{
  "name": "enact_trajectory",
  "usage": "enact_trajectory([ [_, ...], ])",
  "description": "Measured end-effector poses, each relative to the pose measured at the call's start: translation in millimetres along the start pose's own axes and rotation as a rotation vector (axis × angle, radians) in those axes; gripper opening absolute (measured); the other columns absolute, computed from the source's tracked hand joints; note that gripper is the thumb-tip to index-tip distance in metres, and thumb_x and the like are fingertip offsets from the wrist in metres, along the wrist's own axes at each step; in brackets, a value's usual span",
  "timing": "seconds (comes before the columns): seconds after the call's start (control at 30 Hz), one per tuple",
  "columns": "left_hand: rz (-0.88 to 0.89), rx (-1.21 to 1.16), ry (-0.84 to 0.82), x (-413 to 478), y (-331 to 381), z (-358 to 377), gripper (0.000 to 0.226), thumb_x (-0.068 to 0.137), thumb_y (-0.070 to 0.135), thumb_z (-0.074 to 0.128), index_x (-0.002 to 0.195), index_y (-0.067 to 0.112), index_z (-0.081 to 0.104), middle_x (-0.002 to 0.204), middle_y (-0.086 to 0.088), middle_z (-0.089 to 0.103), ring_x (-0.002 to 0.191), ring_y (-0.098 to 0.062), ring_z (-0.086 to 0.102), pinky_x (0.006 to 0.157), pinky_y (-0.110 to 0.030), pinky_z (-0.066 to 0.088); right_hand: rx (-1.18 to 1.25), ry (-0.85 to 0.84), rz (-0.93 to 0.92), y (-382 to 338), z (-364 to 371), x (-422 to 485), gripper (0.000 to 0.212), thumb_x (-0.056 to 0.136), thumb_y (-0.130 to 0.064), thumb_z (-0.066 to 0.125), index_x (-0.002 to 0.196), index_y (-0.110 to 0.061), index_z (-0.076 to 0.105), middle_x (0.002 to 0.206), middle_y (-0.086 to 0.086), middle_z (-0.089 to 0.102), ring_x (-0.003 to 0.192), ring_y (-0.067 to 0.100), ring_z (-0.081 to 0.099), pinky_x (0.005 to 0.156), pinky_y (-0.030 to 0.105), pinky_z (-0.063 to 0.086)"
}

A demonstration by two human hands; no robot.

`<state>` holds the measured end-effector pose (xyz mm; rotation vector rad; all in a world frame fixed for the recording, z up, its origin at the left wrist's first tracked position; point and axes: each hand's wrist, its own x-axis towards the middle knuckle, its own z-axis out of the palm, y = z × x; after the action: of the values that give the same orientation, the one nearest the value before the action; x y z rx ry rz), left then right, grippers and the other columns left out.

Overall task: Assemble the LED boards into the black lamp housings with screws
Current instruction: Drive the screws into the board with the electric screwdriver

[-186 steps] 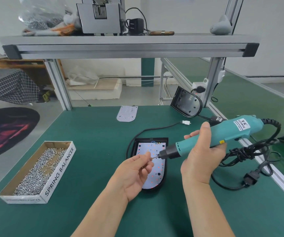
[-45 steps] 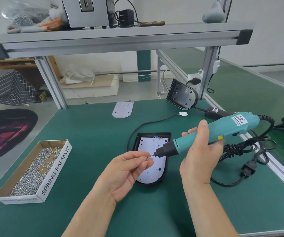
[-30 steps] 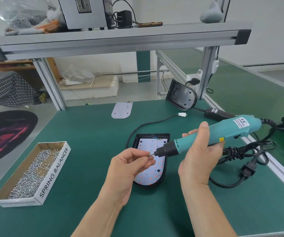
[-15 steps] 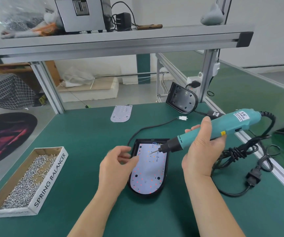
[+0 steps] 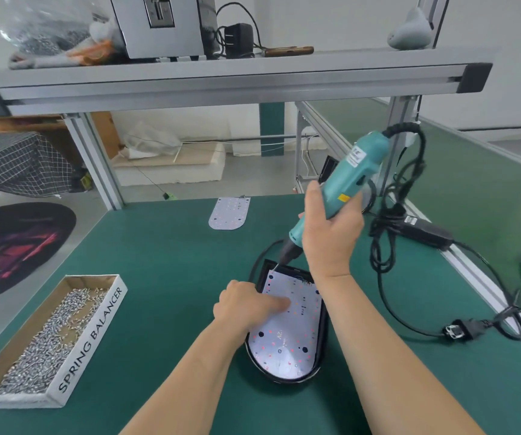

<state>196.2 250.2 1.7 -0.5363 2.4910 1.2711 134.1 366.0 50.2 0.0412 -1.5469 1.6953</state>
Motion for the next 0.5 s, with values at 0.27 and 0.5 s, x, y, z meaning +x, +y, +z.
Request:
enact_trajectory([
  [0.27, -0.006, -0.061, -0.015, -1, 2, 0, 0.063, 0.047, 0.044, 0.073, 0.090, -0.002, 0.068, 0.097, -0.016, 0.071, 0.082, -0.030, 0.065, 0.084, -0.043, 0.055, -0.094, -0.109, -0.206, 16, 10, -19, 0.027, 0.086, -0.037, 0.064, 0.082, -0.021, 0.043, 0.056, -0.014, 0.047, 0.052, 0.005, 0.049, 0.054, 0.009, 0.035],
  [0.5, 0.007, -0.062, -0.006, 2, -1, 0, 0.075, 0.047, 0.046, 0.074, 0.102, -0.004, 0.071, 0.106, -0.018, 0.073, 0.082, -0.031, 0.065, 0.086, -0.044, 0.055, -0.096, -0.132, -0.226, 18, 12, -20, 0.028, 0.086, -0.038, 0.063, 0.084, -0.017, 0.044, 0.058, -0.010, 0.048, 0.054, 0.011, 0.050, 0.054, 0.014, 0.038],
])
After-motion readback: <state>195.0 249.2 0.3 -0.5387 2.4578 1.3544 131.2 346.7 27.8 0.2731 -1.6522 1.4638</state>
